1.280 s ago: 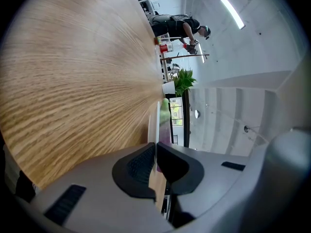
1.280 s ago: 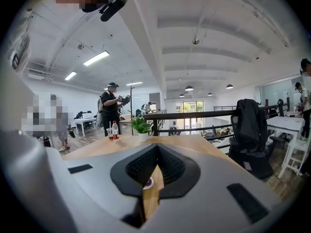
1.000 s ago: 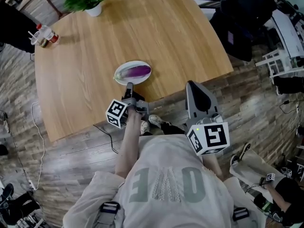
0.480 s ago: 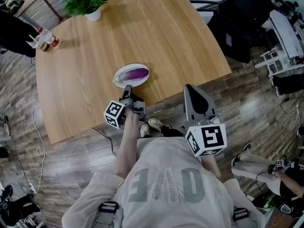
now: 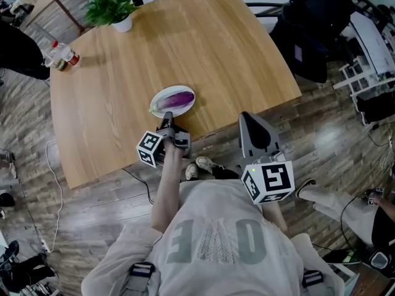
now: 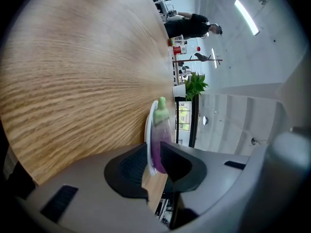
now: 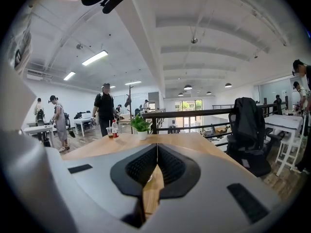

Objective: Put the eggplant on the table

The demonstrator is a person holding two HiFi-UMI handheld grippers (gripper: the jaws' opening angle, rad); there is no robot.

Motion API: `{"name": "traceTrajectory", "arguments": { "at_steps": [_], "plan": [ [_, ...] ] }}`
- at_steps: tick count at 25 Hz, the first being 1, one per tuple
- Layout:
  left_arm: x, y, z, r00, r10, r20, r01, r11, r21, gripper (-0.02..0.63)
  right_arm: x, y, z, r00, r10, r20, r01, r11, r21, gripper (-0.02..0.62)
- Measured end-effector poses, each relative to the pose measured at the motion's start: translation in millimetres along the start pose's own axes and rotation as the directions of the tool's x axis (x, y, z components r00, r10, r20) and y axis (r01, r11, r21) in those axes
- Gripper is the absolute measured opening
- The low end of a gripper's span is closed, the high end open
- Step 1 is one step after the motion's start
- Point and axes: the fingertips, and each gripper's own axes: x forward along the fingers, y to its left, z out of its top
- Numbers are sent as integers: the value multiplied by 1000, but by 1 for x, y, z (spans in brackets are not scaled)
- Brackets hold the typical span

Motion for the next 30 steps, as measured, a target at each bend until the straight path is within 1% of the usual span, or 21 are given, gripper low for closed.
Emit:
{"name": "traceTrajectory", "arguments": {
  "at_steps": [4,8,10,14,18,20,21,24,25,27,28,30],
  "plan": [
    [0,-1,0,1000,-7,7,7,1000,-13,101,-4,-6,0,1000,-12,7,12,1000,9,20],
    [2,-3,-2,1000,-8,5,8,999,-35,156,-5,-13,-2,999,-32,8,32,999,22,20],
    [2,-3,-1,1000,-3,7,4,999,-43,189,-6,-13,-3,999,-34,7,34,999,27,20],
    [1,-2,1,1000,17,14,-16,999,-41,224,-5,-12,-3,999,-34,8,33,999,33,20],
    [2,-3,-2,1000,22,-7,-22,998,-57,273,-4,-13,0,999,-36,19,35,999,38,20],
    [-2,-2,-1,999,46,-1,-46,997,-60,285,-5,-14,0,999,-36,23,35,999,39,20],
    [-5,-1,0,997,71,9,-70,996,-60,288,-5,-14,1,999,-36,24,35,999,39,20],
    [-20,6,7,983,176,59,-172,983,-60,288,-2,-13,3,999,-29,28,28,999,38,20],
    [-26,4,12,976,201,83,-199,979,-30,288,-1,-12,4,999,-24,30,23,999,37,20],
    [-36,-12,26,967,209,144,-223,971,87,287,4,-9,8,999,-10,41,9,999,34,20],
    [-41,-25,33,966,192,174,-219,963,155,287,7,-6,12,999,-2,49,0,1000,31,20],
    [-49,-58,48,963,130,237,-196,940,278,287,13,-1,20,997,19,70,-20,1000,22,20]
  ]
}}
